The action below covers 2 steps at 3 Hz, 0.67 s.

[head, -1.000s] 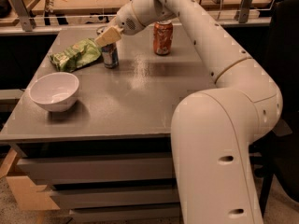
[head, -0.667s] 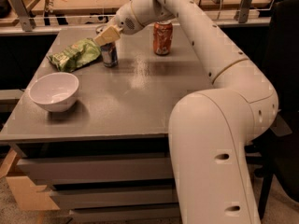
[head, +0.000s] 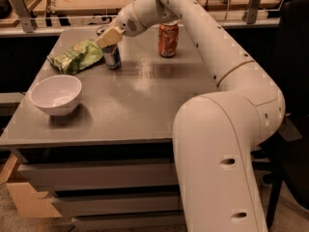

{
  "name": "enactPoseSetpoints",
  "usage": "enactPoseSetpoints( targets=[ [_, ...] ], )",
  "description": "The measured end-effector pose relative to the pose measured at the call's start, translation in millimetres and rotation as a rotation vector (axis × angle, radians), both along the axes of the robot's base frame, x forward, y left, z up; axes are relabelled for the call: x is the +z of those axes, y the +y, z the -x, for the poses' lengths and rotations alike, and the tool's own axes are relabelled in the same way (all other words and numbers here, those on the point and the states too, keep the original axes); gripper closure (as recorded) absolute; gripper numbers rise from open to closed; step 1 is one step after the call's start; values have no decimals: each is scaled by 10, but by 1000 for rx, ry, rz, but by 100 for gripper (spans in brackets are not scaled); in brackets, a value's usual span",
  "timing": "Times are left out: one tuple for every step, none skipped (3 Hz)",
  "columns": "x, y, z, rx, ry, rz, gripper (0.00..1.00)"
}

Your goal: Move redbull can near green jalapeno chip bag

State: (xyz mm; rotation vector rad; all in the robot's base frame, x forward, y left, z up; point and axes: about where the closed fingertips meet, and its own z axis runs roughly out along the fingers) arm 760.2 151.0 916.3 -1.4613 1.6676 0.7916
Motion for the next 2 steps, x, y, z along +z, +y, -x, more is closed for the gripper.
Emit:
enactPoseSetpoints(
  targets=[
    [-24, 31, 4, 4, 4, 1, 36],
    [-50, 65, 8, 9, 7, 1, 12]
  ],
)
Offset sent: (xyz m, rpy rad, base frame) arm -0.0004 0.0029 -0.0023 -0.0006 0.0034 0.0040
